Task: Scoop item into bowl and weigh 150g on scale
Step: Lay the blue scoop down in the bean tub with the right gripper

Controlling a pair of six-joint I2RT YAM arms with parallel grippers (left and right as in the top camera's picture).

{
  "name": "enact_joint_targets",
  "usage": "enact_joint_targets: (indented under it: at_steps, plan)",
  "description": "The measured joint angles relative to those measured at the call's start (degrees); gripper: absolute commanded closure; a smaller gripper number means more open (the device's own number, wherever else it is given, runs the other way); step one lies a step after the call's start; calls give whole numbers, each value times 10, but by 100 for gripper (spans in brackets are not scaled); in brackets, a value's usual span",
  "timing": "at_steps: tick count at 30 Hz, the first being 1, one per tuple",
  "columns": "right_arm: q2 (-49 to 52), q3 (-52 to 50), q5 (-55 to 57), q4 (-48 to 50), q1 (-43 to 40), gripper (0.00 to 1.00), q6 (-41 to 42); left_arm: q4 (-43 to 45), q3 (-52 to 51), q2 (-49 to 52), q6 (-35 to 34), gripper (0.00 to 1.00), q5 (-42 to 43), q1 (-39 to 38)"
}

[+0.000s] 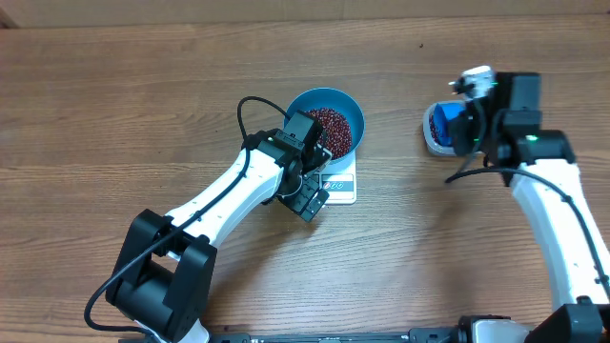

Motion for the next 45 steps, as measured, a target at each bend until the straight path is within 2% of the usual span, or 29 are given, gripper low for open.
enact_joint_targets:
  at_steps: [6, 17, 24, 29, 33, 40, 41, 42, 45]
  plan:
    - [0, 14, 140, 8, 72, 97, -47, 0, 0, 0, 0, 0, 0, 0]
    - [-17, 51, 172, -30, 74, 96, -39, 0, 0, 0, 0, 1, 0, 0]
    - [-17, 51, 38, -36, -38, 96, 50, 0, 0, 0, 0, 1, 0, 0]
    - [-11, 51, -139, -30, -163, 96, 99, 0, 0, 0, 0, 0, 0, 0]
    - [35, 52, -299, -26, -247, 96, 113, 0, 0, 0, 0, 1, 0, 0]
    - [128, 52, -461, -25, -299, 96, 123, 0, 0, 0, 0, 0, 0, 0]
    - [136, 52, -472, -25, -303, 92, 124, 0, 0, 0, 0, 0, 0, 0]
    - [141, 52, -480, -23, -306, 81, 124, 0, 0, 0, 0, 0, 0, 0]
    - [161, 52, -501, -16, -318, 58, 123, 0, 0, 0, 0, 0, 0, 0]
